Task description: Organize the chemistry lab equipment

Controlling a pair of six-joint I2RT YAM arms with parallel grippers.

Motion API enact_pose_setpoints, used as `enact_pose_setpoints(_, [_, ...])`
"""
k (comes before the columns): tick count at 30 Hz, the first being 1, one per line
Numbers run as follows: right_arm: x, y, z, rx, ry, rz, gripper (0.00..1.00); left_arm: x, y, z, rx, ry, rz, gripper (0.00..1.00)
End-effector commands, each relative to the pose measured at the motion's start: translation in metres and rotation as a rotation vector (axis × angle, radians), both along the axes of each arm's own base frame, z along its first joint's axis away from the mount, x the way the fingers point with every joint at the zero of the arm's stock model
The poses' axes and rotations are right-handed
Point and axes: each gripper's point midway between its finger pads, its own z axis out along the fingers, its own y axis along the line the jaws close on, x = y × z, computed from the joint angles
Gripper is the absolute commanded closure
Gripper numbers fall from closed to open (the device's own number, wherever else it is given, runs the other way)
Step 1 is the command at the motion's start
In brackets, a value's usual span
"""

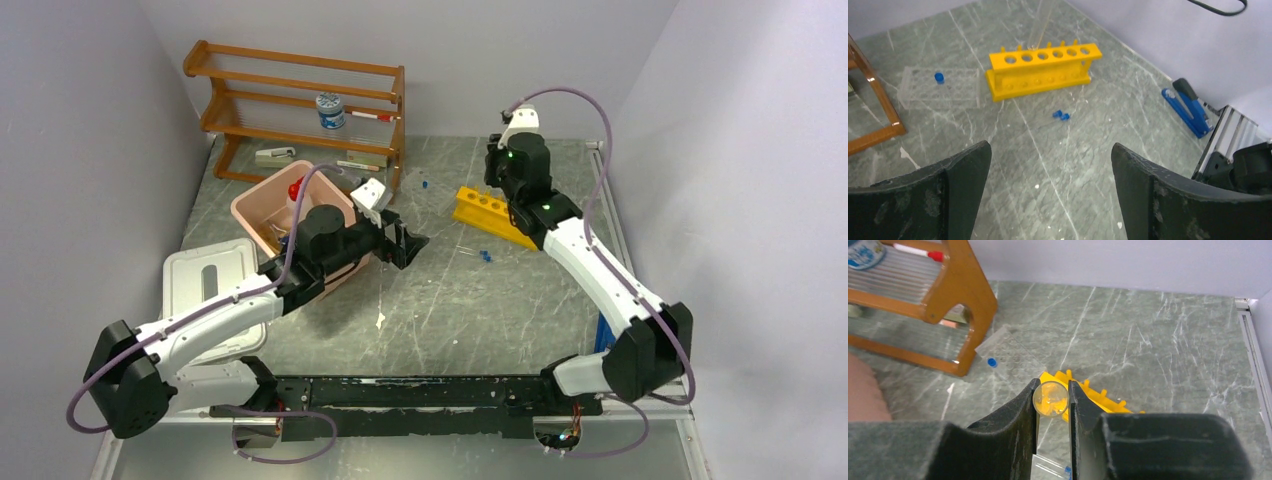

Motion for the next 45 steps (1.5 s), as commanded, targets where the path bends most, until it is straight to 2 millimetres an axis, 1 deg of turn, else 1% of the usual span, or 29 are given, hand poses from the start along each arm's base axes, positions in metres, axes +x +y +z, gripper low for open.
enact_pose_setpoints(1, [0.025, 0.001, 0.010, -0.012, -0.124, -0.031, 0.88, -0.008, -0.006, -0.004, -0.012, -0.001, -0.073, 0.10])
enact_pose_setpoints(3, [0.032, 0.006, 0.005, -0.008, -0.121, -0.023, 0.88, -0.007, -0.007, -0.008, 0.003, 0.007, -0.074, 0.12])
enact_pose_setpoints(7, [0.041, 0.012, -0.003, -0.005, -0.107, -0.013, 0.88, -0.006, -0.004, -0.012, 0.011, 0.006, -0.061, 0.12])
enact_pose_setpoints(11, [0.046, 0.015, -0.018, -0.014, -0.063, -0.012, 0.88, -0.009, -0.004, -0.012, 0.003, 0.000, -0.071, 0.13])
enact_pose_setpoints(16, [0.048, 0.017, -0.039, -0.032, -0.023, -0.009, 0.89, -0.014, -0.010, -0.010, 0.005, -0.003, -0.123, 0.14])
enact_pose_setpoints(21, [0.055, 0.021, -0.052, -0.040, 0.006, -0.002, 0.89, -0.016, -0.013, -0.012, 0.000, 0.002, -0.142, 0.14])
enact_pose_setpoints(25, [0.060, 0.025, -0.061, -0.056, 0.015, 0.013, 0.88, -0.014, -0.013, -0.017, 0.013, 0.008, -0.133, 0.15])
enact_pose_setpoints(27, [0.063, 0.026, -0.068, -0.059, 0.033, 0.014, 0.88, -0.013, -0.013, -0.019, 0.022, 0.010, -0.131, 0.15])
enact_pose_setpoints(32, [0.066, 0.027, -0.082, -0.056, 0.071, -0.002, 0.88, -0.011, -0.013, -0.022, 0.030, 0.013, -0.124, 0.15])
enact_pose_setpoints(40, [0.071, 0.023, -0.110, -0.073, 0.139, -0.034, 0.88, -0.009, -0.014, -0.027, 0.044, 0.020, -0.123, 0.15])
enact_pose_setpoints(45, [0.075, 0.022, -0.122, -0.085, 0.162, -0.041, 0.88, -0.008, -0.013, -0.028, 0.049, 0.020, -0.118, 0.15])
